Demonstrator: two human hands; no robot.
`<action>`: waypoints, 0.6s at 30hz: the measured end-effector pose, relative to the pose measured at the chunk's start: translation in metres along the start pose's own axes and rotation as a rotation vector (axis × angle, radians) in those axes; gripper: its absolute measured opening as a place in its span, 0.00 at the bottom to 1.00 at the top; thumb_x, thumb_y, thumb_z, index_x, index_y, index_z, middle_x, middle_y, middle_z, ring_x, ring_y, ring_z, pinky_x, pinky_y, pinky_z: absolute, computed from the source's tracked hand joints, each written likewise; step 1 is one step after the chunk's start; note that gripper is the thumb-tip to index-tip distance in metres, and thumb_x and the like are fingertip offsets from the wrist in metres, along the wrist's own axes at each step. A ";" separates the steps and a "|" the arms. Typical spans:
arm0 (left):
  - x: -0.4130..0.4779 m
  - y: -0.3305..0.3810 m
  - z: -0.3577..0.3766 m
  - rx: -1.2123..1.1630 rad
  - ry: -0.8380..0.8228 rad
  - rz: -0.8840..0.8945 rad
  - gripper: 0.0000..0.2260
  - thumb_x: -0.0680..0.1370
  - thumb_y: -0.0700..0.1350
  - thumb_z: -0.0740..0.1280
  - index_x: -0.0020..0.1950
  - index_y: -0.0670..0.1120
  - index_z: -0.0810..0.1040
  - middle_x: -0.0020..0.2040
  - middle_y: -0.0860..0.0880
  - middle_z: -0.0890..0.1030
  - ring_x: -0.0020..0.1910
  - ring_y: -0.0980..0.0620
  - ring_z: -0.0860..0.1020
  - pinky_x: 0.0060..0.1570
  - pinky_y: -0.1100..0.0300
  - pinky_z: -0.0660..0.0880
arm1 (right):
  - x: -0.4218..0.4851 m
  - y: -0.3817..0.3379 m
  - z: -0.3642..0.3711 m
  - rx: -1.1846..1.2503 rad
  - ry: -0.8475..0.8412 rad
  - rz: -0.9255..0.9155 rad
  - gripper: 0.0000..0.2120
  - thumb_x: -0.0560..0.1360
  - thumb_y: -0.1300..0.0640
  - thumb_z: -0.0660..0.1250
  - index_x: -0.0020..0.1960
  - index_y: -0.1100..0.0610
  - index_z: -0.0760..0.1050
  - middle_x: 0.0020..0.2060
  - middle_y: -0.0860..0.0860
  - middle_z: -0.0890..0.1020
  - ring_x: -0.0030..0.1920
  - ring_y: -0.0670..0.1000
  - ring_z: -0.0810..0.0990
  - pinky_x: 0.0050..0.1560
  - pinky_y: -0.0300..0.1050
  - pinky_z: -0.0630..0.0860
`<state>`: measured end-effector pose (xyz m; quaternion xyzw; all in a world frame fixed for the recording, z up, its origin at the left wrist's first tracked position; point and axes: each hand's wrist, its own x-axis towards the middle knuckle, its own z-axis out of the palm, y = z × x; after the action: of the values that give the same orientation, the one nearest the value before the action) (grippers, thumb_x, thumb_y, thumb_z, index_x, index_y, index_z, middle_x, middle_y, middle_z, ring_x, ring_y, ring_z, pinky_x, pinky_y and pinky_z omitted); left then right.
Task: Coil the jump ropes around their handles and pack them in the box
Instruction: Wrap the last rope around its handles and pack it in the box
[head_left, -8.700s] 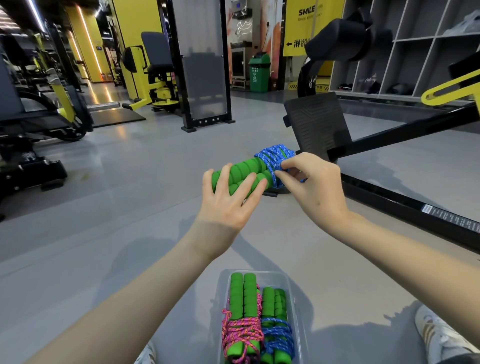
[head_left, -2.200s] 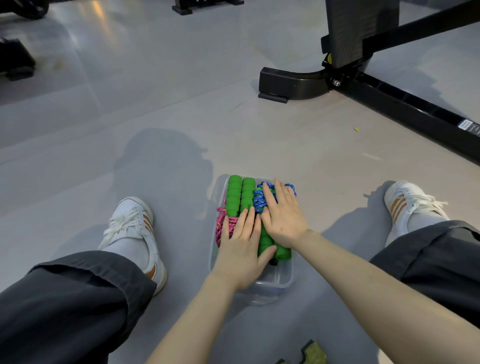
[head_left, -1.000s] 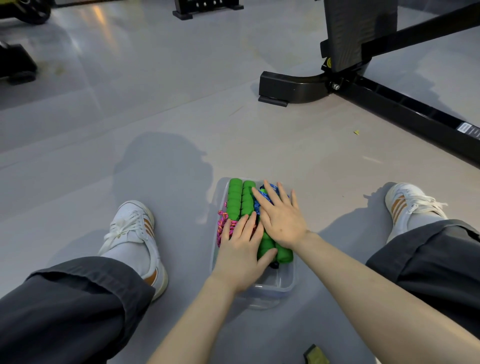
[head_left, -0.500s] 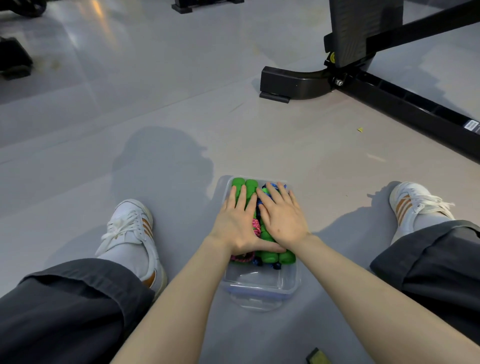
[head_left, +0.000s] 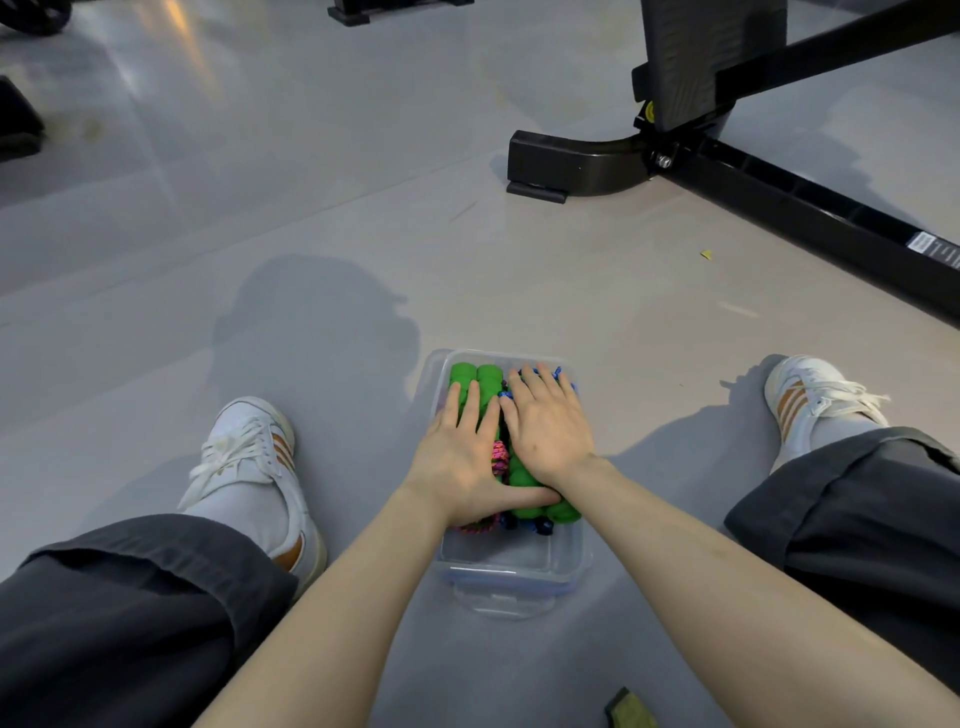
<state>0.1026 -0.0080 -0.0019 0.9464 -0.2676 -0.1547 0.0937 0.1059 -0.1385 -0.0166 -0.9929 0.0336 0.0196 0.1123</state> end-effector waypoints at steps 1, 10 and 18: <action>0.000 0.000 -0.002 -0.010 -0.008 -0.001 0.56 0.64 0.77 0.60 0.79 0.46 0.40 0.78 0.46 0.40 0.76 0.47 0.35 0.75 0.52 0.40 | 0.002 0.000 0.001 0.010 0.012 0.012 0.29 0.79 0.47 0.39 0.73 0.59 0.62 0.71 0.54 0.67 0.74 0.55 0.57 0.74 0.50 0.47; -0.005 -0.003 0.005 0.004 0.059 0.008 0.60 0.57 0.81 0.45 0.78 0.45 0.40 0.78 0.44 0.39 0.76 0.45 0.35 0.75 0.49 0.40 | 0.000 -0.002 -0.001 -0.022 0.043 0.022 0.23 0.82 0.51 0.44 0.74 0.59 0.59 0.71 0.53 0.66 0.75 0.56 0.53 0.74 0.50 0.45; -0.006 -0.002 0.005 0.066 0.095 0.036 0.60 0.56 0.81 0.41 0.78 0.43 0.40 0.77 0.42 0.37 0.75 0.44 0.34 0.73 0.50 0.32 | -0.010 0.009 -0.012 0.065 -0.092 -0.080 0.27 0.82 0.49 0.43 0.77 0.58 0.44 0.77 0.54 0.46 0.76 0.52 0.41 0.73 0.45 0.34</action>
<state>0.0969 -0.0035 -0.0053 0.9504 -0.2846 -0.0988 0.0778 0.0953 -0.1495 -0.0068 -0.9873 -0.0108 0.0598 0.1466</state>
